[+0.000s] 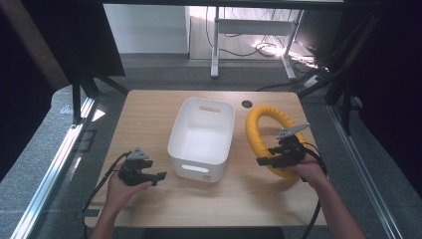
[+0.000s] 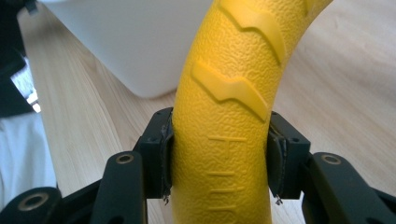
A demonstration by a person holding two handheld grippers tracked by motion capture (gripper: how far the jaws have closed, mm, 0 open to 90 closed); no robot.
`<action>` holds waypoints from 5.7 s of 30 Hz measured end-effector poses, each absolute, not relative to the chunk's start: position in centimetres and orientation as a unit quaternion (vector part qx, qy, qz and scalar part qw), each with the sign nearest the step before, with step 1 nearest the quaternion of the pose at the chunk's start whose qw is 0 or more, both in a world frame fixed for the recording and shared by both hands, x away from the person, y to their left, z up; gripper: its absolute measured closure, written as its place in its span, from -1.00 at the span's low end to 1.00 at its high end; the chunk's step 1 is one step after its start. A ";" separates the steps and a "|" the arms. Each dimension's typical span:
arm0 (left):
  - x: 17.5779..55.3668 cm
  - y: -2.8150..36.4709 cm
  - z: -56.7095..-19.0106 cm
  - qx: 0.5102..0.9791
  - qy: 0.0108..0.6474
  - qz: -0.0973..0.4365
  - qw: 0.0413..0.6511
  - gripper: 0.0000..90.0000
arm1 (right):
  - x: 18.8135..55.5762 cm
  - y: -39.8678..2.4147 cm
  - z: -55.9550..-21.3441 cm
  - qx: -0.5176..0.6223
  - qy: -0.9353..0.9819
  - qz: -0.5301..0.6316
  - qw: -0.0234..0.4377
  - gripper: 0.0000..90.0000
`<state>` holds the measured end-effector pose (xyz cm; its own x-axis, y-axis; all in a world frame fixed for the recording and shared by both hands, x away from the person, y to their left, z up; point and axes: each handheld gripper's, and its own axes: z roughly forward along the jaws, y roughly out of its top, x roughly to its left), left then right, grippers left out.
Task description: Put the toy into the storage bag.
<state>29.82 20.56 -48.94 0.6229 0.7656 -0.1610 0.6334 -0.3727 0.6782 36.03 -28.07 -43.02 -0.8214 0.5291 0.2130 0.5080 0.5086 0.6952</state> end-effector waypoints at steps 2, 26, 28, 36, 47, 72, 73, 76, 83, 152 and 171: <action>29.8 20.6 -48.9 0.823 0.425 0.091 0.365 -0.42 | 36.0 -28.3 -42.9 0.298 0.864 0.405 0.015 0.13; 29.9 20.5 -48.7 0.821 0.425 0.094 0.370 -0.42 | 33.2 -28.8 -40.2 0.300 0.766 0.562 0.086 0.13; 29.8 20.5 -48.7 0.820 0.426 0.094 0.370 -0.42 | 32.9 -28.2 -40.0 0.298 0.759 0.570 0.095 0.13; 30.2 21.0 -48.2 0.816 0.428 0.100 0.376 -0.42 | 32.0 -26.3 -39.1 0.303 0.730 0.597 0.136 0.13; 30.7 20.8 -46.9 0.816 0.421 0.104 0.383 -0.42 | 31.2 -24.3 -37.7 0.303 0.709 0.610 0.181 0.12; 31.0 22.8 -46.0 0.805 0.437 0.103 0.387 -0.42 | 30.9 -19.8 -32.8 0.280 0.664 0.651 0.238 0.12; 31.0 22.9 -46.0 0.806 0.438 0.101 0.386 -0.42 | 30.9 -19.5 -32.6 0.278 0.664 0.651 0.240 0.11; 31.1 23.0 -46.1 0.805 0.440 0.099 0.385 -0.42 | 31.0 -18.5 -32.1 0.270 0.662 0.653 0.251 0.11; 31.2 23.4 -46.1 0.805 0.443 0.100 0.383 -0.42 | 31.1 -16.0 -31.1 0.251 0.665 0.654 0.261 0.11; 35.3 22.4 -23.3 0.803 0.347 0.098 0.474 -0.43 | 30.6 -3.7 -35.5 0.227 0.677 0.654 0.250 0.10; 36.9 16.6 -19.8 0.823 0.329 0.074 0.457 -0.56 | 30.9 -3.4 -35.9 0.229 0.681 0.648 0.252 0.10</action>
